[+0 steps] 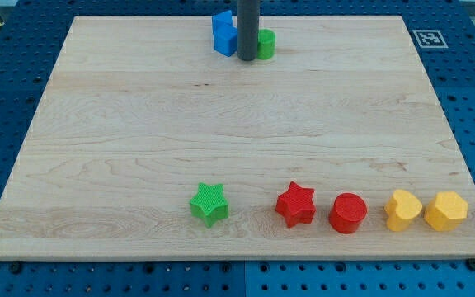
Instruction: Slide the green star up a bit
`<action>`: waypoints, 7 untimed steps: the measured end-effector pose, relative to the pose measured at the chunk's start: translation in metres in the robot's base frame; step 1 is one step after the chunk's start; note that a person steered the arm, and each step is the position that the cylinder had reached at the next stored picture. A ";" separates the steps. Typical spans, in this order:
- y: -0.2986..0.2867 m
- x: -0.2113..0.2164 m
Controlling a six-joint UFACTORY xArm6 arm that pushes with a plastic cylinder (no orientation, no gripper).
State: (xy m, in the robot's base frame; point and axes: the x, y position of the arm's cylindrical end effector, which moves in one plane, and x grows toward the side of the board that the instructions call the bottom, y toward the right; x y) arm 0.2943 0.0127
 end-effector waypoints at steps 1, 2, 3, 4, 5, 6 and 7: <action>-0.012 0.031; -0.044 0.089; -0.081 0.156; -0.115 0.223; -0.127 0.300; -0.103 0.323; -0.103 0.323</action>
State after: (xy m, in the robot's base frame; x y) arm 0.6176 -0.0903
